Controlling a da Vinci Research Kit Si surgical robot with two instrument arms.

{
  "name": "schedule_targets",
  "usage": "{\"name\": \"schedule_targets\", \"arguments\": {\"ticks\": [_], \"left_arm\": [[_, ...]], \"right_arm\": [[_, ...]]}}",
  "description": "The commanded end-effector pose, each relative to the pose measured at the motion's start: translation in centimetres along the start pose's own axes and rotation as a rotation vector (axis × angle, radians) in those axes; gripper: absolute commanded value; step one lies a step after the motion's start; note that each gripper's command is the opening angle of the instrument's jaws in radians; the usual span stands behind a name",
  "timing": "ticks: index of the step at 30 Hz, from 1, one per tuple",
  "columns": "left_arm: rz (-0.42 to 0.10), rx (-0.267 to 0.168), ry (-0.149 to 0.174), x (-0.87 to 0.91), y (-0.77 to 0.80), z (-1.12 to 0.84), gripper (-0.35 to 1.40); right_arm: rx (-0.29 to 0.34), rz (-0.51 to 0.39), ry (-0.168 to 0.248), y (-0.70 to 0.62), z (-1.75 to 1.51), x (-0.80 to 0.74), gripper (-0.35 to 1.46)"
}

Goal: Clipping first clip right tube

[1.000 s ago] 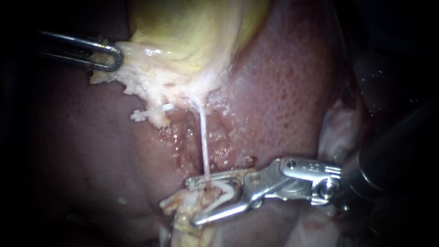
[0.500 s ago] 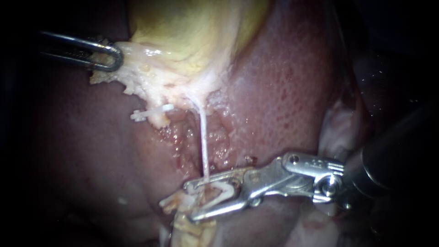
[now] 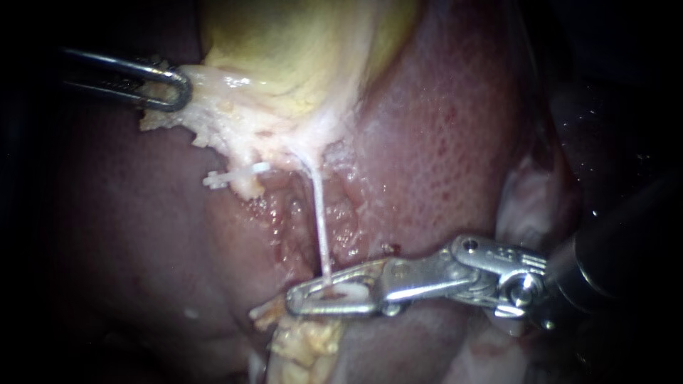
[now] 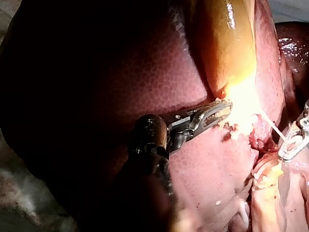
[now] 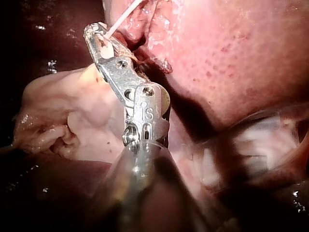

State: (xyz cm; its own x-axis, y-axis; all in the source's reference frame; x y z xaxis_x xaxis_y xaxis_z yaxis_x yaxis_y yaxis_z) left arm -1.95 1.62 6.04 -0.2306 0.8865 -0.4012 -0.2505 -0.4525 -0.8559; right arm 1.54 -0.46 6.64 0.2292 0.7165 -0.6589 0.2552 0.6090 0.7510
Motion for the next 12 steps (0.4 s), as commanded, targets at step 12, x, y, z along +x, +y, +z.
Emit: {"name": "schedule_targets", "arguments": {"ticks": [12], "left_arm": [[0.000, 0.000, 0.000, 0.00, -0.01, 0.00, -0.35]], "right_arm": [[-0.023, -0.003, 0.009, 0.00, 0.01, -0.02, -0.35]]}}
